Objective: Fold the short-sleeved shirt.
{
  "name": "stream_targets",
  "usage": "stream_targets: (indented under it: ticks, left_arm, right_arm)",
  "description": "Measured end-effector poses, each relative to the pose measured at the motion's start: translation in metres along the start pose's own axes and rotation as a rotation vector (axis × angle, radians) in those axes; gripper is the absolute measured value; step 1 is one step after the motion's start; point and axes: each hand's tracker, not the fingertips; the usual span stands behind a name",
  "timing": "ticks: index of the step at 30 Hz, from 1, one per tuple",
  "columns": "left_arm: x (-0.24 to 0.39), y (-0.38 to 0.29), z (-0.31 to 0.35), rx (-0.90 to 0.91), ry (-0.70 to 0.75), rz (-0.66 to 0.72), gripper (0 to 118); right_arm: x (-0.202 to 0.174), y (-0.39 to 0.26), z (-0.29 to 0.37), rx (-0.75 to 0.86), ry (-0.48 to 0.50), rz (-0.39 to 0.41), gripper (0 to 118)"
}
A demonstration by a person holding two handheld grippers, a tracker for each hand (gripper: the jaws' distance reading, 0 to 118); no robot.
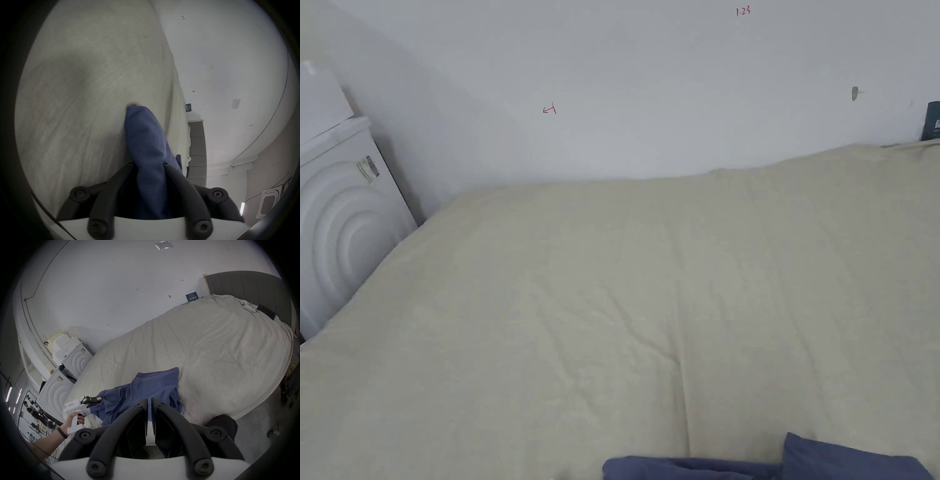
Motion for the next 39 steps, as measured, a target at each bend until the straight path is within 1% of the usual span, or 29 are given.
stream_targets:
  ticks: [1, 3, 5, 6, 7, 8, 9, 10, 11, 12, 13, 14, 16, 19, 21, 22, 24, 25, 27, 28, 30, 31, 32, 33, 35, 36, 37, 39]
  left_arm:
    - [-0.002, 0.005, 0.009, -0.008, -0.002, -0.008, 16]
    - [-0.004, 0.011, 0.028, 0.007, 0.042, -0.080, 12]
    - [-0.004, 0.016, 0.052, 0.043, 0.015, -0.035, 10]
    - [-0.003, 0.018, 0.062, 0.044, -0.022, -0.011, 10]
    - [0.003, 0.020, 0.076, 0.089, -0.009, -0.088, 10]
    - [0.010, 0.024, 0.090, 0.128, 0.035, -0.172, 9]
    - [0.008, 0.033, 0.102, 0.121, 0.059, -0.179, 9]
    - [0.007, 0.041, 0.116, 0.141, 0.061, -0.141, 9]
    - [0.010, 0.047, 0.128, 0.159, 0.068, -0.160, 9]
    - [0.016, 0.051, 0.140, 0.204, 0.119, -0.207, 9]
    - [0.028, 0.055, 0.146, 0.206, 0.196, -0.283, 9]
    - [0.038, 0.056, 0.152, 0.208, 0.235, -0.309, 9]
    - [0.061, 0.044, 0.152, 0.198, 0.220, -0.344, 9]
    - [0.106, 0.007, 0.124, 0.173, 0.175, -0.396, 9]
    - [0.129, -0.023, 0.089, 0.173, 0.170, -0.465, 9]
    - [0.138, -0.036, 0.067, 0.132, 0.169, -0.487, 10]
    - [0.151, -0.066, 0.022, 0.126, 0.254, -0.483, 10]
    - [0.156, -0.080, -0.008, 0.054, 0.262, -0.532, 10]
    - [0.157, -0.104, -0.052, 0.001, 0.328, -0.620, 10]
    - [0.157, -0.114, -0.070, -0.024, 0.367, -0.633, 10]
    - [0.150, -0.126, -0.100, -0.085, 0.379, -0.679, 11]
    - [0.147, -0.129, -0.110, -0.088, 0.445, -0.682, 18]
    - [0.144, -0.131, -0.115, -0.086, 0.470, -0.684, 25]
    - [0.143, -0.129, -0.112, -0.078, 0.431, -0.678, 33]
    - [0.155, -0.123, -0.098, -0.097, 0.339, -0.646, 58]
    - [0.163, -0.120, -0.087, -0.108, 0.273, -0.627, 67]
    - [0.170, -0.117, -0.072, -0.081, 0.219, -0.623, 69]
    - [0.178, -0.109, -0.043, 0.011, 0.115, -0.624, 70]
  right_arm:
    - [0.000, 0.000, 0.000, 0.001, -0.001, -0.001, 5]
    - [0.000, 0.000, -0.001, -0.004, 0.008, -0.011, 4]
    - [-0.002, 0.000, -0.005, -0.007, 0.008, -0.005, 4]
    - [-0.003, 0.000, -0.007, -0.011, 0.011, 0.001, 4]
    - [-0.004, -0.001, -0.010, -0.016, 0.015, 0.004, 4]
    - [-0.005, -0.002, -0.013, -0.019, 0.020, 0.004, 5]
    - [-0.006, -0.003, -0.015, -0.022, 0.024, 0.003, 4]
    - [-0.007, -0.003, -0.018, -0.028, 0.033, 0.002, 5]
    - [-0.008, -0.005, -0.020, -0.033, 0.044, 0.005, 5]
    - [-0.008, -0.005, -0.022, -0.038, 0.051, 0.008, 4]
    - [-0.009, -0.006, -0.023, -0.040, 0.053, 0.009, 5]
    - [-0.009, -0.007, -0.024, -0.042, 0.056, 0.009, 5]
    - [-0.007, -0.009, -0.027, -0.045, 0.063, 0.001, 5]
    - [-0.006, -0.010, -0.029, -0.045, 0.063, -0.014, 5]
    - [-0.005, -0.011, -0.027, -0.042, 0.065, -0.017, 5]
    - [-0.003, -0.011, -0.025, -0.041, 0.067, -0.019, 4]
    - [0.000, -0.012, -0.021, -0.037, 0.060, -0.020, 5]
    - [0.002, -0.012, -0.018, -0.032, 0.051, -0.022, 4]
    - [0.006, -0.014, -0.010, -0.019, 0.029, -0.031, 5]
    - [0.009, -0.014, -0.006, -0.015, 0.018, -0.040, 4]
    - [0.015, -0.016, 0.002, -0.001, 0.001, -0.053, 4]
    - [0.019, -0.016, 0.005, 0.003, -0.012, -0.069, 5]
    - [0.022, -0.016, 0.006, 0.001, -0.021, -0.073, 5]
    - [0.025, -0.017, 0.007, 0.005, -0.030, -0.074, 5]
    - [0.030, -0.018, 0.007, 0.010, -0.037, -0.087, 5]
    - [0.032, -0.018, 0.005, 0.011, -0.032, -0.093, 5]
    - [0.032, -0.018, 0.004, 0.011, -0.027, -0.100, 5]
    - [0.031, -0.016, 0.000, 0.008, -0.014, -0.106, 5]
